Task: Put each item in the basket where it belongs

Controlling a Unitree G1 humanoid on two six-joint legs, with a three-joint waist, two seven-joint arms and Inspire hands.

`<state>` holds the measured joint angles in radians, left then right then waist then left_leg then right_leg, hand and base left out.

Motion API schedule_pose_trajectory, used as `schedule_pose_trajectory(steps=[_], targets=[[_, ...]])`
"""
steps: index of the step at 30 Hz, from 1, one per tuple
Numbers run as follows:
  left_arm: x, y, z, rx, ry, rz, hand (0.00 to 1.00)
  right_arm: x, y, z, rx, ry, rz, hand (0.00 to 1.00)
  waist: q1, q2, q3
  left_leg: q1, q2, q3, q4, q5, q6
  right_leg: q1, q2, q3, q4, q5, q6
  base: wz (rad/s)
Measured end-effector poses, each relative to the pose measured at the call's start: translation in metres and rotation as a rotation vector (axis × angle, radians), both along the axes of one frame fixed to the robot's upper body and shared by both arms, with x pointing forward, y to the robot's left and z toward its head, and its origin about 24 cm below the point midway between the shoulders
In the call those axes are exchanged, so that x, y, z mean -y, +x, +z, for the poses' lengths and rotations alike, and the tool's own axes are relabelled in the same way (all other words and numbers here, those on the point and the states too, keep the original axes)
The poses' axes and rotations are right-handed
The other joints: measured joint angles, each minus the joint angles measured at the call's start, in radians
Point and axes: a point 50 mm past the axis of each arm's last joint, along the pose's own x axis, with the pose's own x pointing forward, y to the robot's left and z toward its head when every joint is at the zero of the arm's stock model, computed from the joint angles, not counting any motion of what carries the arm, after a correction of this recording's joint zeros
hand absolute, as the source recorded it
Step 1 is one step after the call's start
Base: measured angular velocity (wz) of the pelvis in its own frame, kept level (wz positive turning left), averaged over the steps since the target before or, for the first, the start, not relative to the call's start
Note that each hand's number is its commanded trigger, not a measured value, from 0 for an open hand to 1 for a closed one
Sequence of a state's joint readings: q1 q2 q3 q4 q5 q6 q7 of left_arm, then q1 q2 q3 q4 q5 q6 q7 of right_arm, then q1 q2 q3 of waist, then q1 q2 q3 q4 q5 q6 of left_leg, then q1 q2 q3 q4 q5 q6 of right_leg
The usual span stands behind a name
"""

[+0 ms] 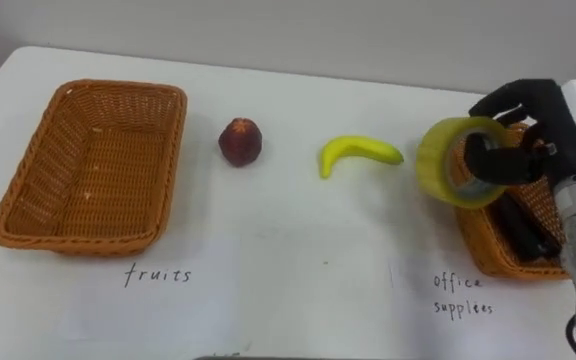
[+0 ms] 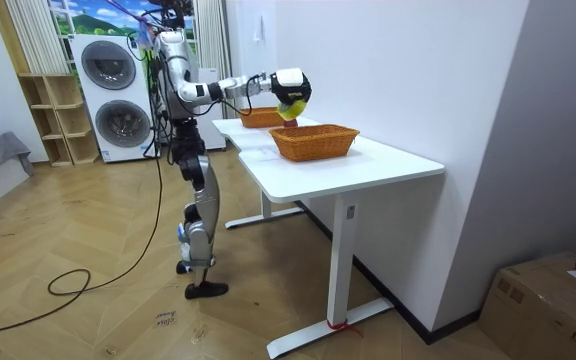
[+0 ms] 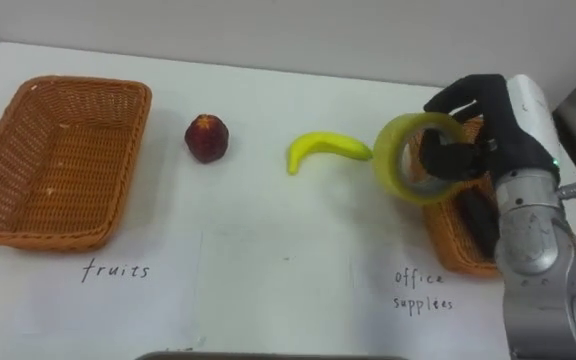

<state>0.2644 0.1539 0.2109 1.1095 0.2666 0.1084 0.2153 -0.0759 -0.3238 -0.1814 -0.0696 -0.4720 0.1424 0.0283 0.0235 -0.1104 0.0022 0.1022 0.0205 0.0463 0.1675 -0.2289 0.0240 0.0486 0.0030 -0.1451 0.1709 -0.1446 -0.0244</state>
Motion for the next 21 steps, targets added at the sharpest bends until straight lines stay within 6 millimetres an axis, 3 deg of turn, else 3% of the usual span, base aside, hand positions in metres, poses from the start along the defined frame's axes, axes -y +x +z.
schedule_pose_trajectory(steps=[13, 21], targets=[[-0.001, -0.001, 0.0, 0.0, 0.0, 0.015, 0.0, 0.022, -0.005, -0.003, -0.001, 0.012, -0.1, 1.0, -0.042, 0.005, -0.0038, 0.013, 0.002, 0.012, -0.002, 0.0, 0.0, 0.003, 0.007, 0.011, 0.013, 0.0, 0.0, -0.02], [-0.002, 0.001, 0.001, 0.008, -0.005, 0.012, 0.0, 0.028, -0.006, -0.014, -0.05, 0.018, -0.122, 1.0, -0.047, 0.0, -0.0049, 0.013, 0.004, 0.039, -0.003, -0.001, -0.001, -0.013, 0.016, 0.049, 0.019, 0.0, -0.001, -0.11]])
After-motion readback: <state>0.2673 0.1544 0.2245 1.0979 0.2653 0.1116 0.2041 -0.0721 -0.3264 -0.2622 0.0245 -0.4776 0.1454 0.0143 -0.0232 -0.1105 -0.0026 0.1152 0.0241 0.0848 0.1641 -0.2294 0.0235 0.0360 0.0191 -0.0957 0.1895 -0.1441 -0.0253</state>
